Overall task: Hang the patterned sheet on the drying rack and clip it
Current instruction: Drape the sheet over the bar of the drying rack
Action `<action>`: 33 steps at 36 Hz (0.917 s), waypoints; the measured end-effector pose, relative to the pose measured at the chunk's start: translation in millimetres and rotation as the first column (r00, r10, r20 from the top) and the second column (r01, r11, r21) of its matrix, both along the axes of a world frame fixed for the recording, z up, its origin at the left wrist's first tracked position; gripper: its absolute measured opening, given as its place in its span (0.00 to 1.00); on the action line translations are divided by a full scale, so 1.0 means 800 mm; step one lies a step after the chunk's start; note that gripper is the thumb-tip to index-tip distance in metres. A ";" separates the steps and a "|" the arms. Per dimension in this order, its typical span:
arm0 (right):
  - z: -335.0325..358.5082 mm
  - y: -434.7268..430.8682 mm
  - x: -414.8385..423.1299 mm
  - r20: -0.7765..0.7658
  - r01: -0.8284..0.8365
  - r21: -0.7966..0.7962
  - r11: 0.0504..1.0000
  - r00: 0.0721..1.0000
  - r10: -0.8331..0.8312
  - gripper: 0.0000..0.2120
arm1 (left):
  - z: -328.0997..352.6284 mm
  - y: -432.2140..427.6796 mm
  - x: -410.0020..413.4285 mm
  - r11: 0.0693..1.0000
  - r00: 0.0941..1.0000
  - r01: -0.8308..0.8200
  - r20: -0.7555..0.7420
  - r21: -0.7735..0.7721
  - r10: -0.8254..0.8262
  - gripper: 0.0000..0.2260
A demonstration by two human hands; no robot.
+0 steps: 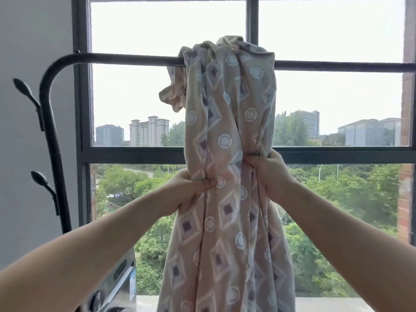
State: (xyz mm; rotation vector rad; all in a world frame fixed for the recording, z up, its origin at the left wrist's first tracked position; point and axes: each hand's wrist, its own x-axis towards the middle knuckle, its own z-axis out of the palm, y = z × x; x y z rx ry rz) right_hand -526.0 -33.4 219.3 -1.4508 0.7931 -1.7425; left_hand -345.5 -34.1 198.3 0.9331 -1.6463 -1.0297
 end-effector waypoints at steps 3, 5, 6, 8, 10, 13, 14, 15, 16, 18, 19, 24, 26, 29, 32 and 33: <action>0.000 0.004 -0.005 -0.017 -0.044 0.022 0.999 0.999 0.045 0.06 | 0.002 0.000 -0.001 1.000 1.000 -0.005 0.011 -0.017 0.005 0.03; -0.003 0.007 -0.015 -0.034 -0.113 0.068 0.991 0.993 0.116 0.05 | 0.002 0.000 -0.002 1.000 1.000 -0.001 -0.002 -0.020 0.001 0.04; -0.007 0.008 -0.021 -0.046 -0.162 0.094 0.982 0.985 0.167 0.07 | 0.001 0.000 -0.003 1.000 1.000 0.002 -0.015 -0.017 -0.002 0.04; -0.019 0.009 -0.033 -0.099 -0.282 0.155 0.947 0.949 0.299 0.14 | -0.001 -0.001 -0.005 1.000 0.998 0.013 -0.057 -0.004 -0.013 0.03; -0.036 0.011 -0.040 -0.149 -0.363 0.263 0.894 0.900 0.409 0.22 | -0.003 0.001 -0.008 0.999 0.994 0.031 -0.103 0.008 -0.030 0.02; -0.056 0.010 -0.043 -0.220 -0.343 0.358 0.868 0.873 0.436 0.22 | -0.004 0.002 -0.015 0.999 0.989 0.041 -0.139 0.003 -0.040 0.02; -0.058 0.009 -0.042 -0.255 -0.316 0.346 0.883 0.874 0.413 0.18 | -0.003 0.003 -0.017 0.999 0.987 0.043 -0.155 -0.002 -0.043 0.03; -0.059 0.009 -0.041 -0.272 -0.285 0.325 0.902 0.885 0.378 0.13 | -0.004 0.003 -0.018 0.999 0.983 0.048 -0.180 -0.006 -0.048 0.04; -0.058 0.008 -0.040 -0.263 -0.257 0.302 0.918 0.903 0.339 0.10 | -0.003 0.005 -0.020 0.998 0.976 0.062 -0.211 -0.009 -0.062 0.06; -0.057 0.005 -0.037 -0.194 -0.229 0.276 0.933 0.938 0.288 0.09 | -0.005 0.005 -0.021 0.995 0.954 0.104 -0.281 -0.005 -0.101 0.13; -0.057 0.005 -0.035 -0.164 -0.233 0.269 0.934 0.945 0.283 0.09 | -0.009 0.003 -0.020 0.993 0.941 0.118 -0.320 -0.006 -0.113 0.17; -0.058 0.004 -0.030 -0.059 -0.311 0.261 0.914 0.940 0.336 0.10 | -0.048 -0.004 -0.006 0.986 0.910 0.164 -0.385 -0.006 -0.154 0.50; -0.059 0.001 -0.029 -0.040 -0.320 0.263 0.910 0.939 0.341 0.10 | -0.065 -0.002 -0.003 0.967 0.924 0.234 -0.332 0.100 -0.190 0.57; -0.059 -0.004 -0.026 -0.032 -0.340 0.253 0.906 0.933 0.359 0.11 | -0.073 -0.002 -0.006 0.968 0.954 0.241 -0.197 0.067 -0.224 0.39; -0.061 -0.007 -0.022 -0.007 -0.329 0.264 0.907 0.939 0.343 0.10 | -0.066 -0.005 -0.016 0.987 0.968 0.163 -0.196 0.014 -0.157 0.10; -0.062 -0.008 -0.022 0.000 -0.320 0.265 0.910 0.943 0.331 0.10 | -0.065 -0.009 -0.019 0.994 0.972 0.113 -0.207 0.009 -0.109 0.06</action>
